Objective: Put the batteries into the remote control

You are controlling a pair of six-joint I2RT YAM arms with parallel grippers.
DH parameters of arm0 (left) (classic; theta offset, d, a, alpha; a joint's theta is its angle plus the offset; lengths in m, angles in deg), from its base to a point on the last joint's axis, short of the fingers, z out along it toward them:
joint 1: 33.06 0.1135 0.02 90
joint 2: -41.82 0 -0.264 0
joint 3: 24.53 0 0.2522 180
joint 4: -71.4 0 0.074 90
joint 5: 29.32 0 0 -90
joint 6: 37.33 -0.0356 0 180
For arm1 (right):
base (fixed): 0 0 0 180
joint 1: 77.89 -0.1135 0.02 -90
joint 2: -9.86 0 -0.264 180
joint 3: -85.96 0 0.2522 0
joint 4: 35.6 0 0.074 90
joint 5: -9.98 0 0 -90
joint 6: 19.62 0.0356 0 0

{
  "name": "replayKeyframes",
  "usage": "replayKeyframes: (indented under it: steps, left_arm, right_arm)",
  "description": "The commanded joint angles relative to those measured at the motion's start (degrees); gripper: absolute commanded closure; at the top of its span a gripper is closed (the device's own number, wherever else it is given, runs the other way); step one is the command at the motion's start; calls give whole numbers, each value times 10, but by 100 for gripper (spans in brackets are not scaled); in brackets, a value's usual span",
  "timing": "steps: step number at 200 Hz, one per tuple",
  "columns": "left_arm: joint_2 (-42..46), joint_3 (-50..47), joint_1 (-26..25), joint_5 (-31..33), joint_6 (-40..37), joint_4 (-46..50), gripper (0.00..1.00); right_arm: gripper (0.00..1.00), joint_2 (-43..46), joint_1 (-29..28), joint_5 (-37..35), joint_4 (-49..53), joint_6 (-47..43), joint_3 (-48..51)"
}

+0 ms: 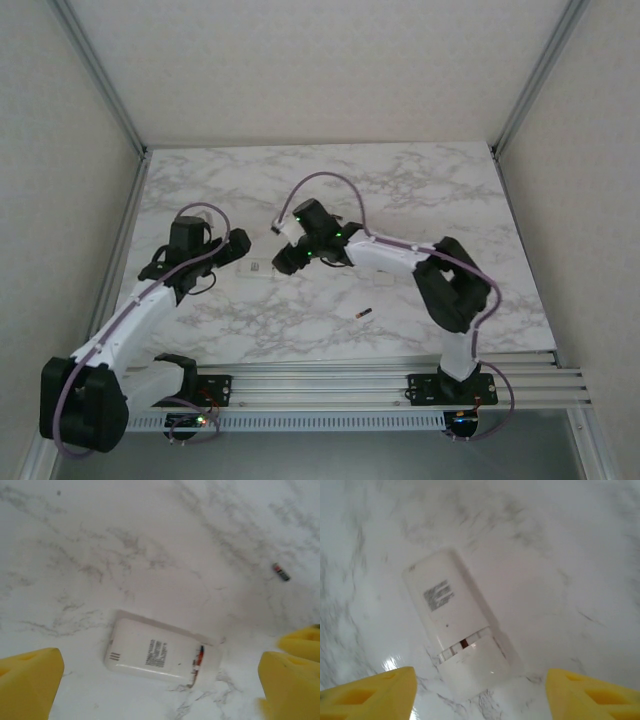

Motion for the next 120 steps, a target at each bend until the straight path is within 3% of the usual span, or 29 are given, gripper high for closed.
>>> replayKeyframes:
  steps: [1, 26, 59, 120]
  left_arm:
    - [-37, -9, 4, 3, 12, 19, 3]
    - [-85, -6, 2, -9, 11, 24, 13]
    - [-130, -2, -5, 1, 9, 31, 22]
    - [-184, -2, -30, 39, 57, 12, 29]
  right_arm:
    - [38, 29, 4, -50, -45, 294, 47]
    - [45, 26, 3, -42, -71, 377, 79]
    - [49, -15, 4, -47, -67, 352, 60]
    - [49, -78, -3, -39, -76, 328, 22]
